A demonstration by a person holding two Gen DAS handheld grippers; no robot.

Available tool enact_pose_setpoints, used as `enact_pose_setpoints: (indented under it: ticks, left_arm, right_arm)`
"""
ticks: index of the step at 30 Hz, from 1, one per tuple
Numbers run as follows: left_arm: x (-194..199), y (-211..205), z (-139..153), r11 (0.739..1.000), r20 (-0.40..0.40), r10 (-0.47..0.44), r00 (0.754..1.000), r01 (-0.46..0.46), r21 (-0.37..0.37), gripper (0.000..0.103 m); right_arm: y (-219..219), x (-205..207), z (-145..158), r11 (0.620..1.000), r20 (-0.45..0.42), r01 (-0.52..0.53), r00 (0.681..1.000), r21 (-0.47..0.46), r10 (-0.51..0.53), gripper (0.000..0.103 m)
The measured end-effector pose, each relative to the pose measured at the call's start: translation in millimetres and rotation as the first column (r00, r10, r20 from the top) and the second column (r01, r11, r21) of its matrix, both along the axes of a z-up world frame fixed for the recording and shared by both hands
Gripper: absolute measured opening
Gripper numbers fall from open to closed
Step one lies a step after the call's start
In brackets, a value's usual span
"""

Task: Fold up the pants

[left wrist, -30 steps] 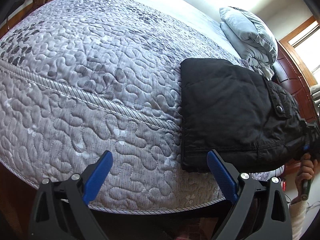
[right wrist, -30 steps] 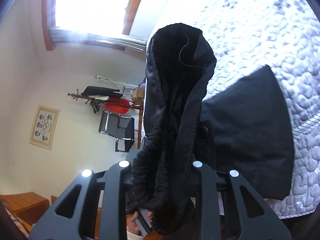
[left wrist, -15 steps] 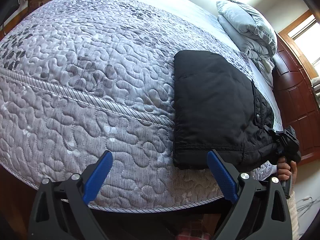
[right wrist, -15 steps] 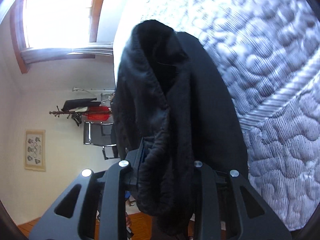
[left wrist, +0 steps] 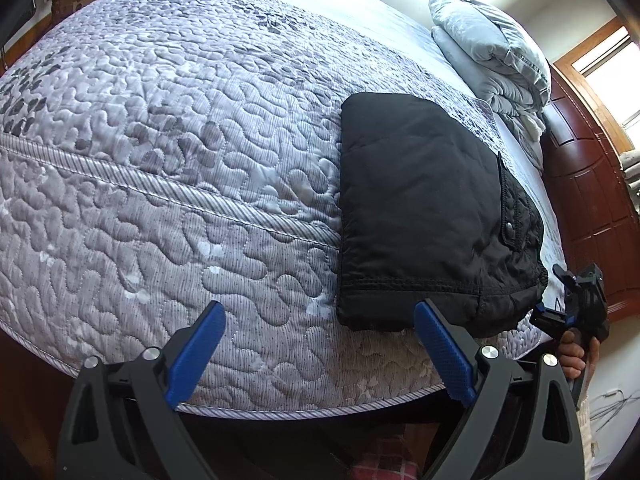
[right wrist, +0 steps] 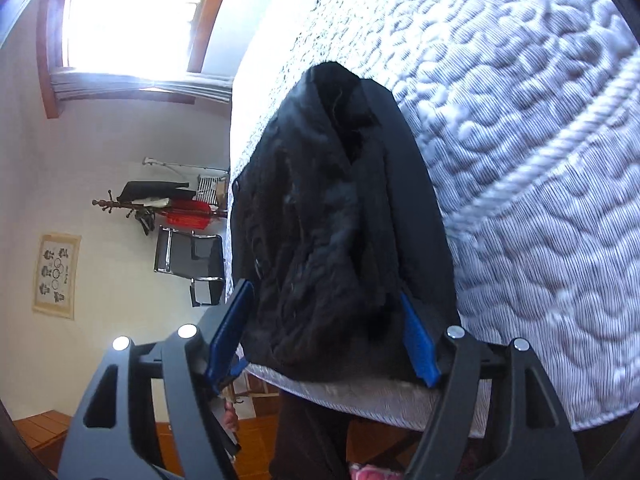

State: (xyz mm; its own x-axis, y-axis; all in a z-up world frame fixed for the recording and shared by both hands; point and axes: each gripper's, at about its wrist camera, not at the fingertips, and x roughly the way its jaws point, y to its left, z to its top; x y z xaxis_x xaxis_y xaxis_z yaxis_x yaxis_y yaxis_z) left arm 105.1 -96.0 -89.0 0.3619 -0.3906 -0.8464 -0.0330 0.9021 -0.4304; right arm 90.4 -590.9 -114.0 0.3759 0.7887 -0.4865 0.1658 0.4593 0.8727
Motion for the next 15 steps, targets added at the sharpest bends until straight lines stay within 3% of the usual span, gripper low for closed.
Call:
enact_pose_setpoints:
  ticks: [2,4,6,12,15]
  left_arm:
    - [-1.2,-1.8,-0.4,1.000,-0.002,-0.003,1.000,0.003,-0.003,0.096]
    - [-2.4,-4.0,-0.1,1.000,-0.003,-0.007,1.000,0.007,-0.005,0.096]
    - [-3.8,-5.6,0.7,1.000,-0.001,-0.013,1.000,0.013,-0.006,0.096]
    - [-7.4,-7.2,4.0,1.000,0.004,-0.008,1.000,0.008,-0.011,0.096]
    - [-7.7,-7.5,3.2,1.000,0.001,-0.009,1.000,0.009,-0.010,0.096]
  right_arm:
    - [0.3,-3.2,-1.9,1.000,-0.008,-0.002,1.000,-0.001,0.002,0.066]
    - [-0.3,-6.1,-2.1,1.000,-0.016,0.011,1.000,-0.026,-0.011,0.043]
    - [-0.1,-7.0,-2.5,0.999,-0.030,0.006,1.000,-0.033,-0.007,0.031]
    - [11.2,-3.9,30.9,0.996,0.050,0.012,0.999,-0.093,-0.007,0.027]
    - [13.8,-1.6,28.8,0.992,0.035,0.005,0.999,-0.130,0.000,0.027]
